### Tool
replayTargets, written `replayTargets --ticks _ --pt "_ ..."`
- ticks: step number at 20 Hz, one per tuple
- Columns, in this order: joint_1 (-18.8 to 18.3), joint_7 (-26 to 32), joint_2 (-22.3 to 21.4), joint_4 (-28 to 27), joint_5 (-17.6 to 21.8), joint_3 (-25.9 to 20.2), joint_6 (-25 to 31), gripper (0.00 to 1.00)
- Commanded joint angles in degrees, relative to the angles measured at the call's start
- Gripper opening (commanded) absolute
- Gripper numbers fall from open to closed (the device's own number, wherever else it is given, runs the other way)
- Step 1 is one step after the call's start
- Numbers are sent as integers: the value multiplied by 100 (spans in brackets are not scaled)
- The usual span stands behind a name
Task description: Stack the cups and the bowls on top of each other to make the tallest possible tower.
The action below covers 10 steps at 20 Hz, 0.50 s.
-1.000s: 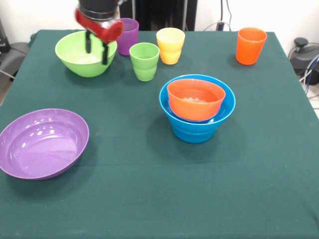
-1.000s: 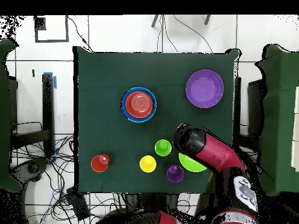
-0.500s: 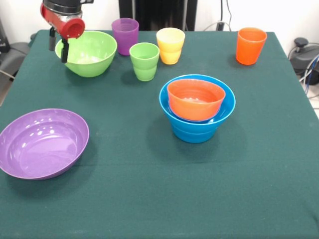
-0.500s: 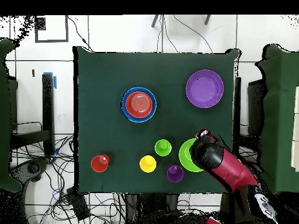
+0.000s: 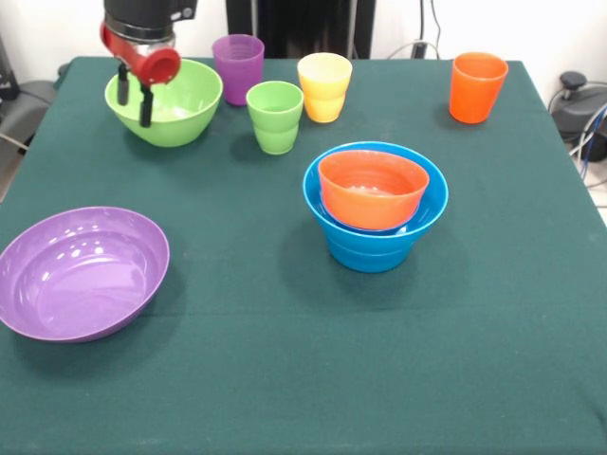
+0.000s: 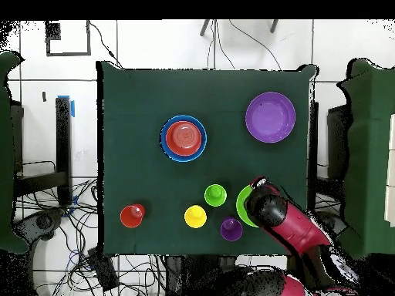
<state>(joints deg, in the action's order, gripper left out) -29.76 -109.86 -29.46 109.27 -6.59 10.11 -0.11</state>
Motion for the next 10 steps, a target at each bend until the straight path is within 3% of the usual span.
replayTargets --ticks 1,10 --pt "45 -1039 404 393 246 -810 -552 100" --pt "76 -1018 474 415 137 -792 -596 100"
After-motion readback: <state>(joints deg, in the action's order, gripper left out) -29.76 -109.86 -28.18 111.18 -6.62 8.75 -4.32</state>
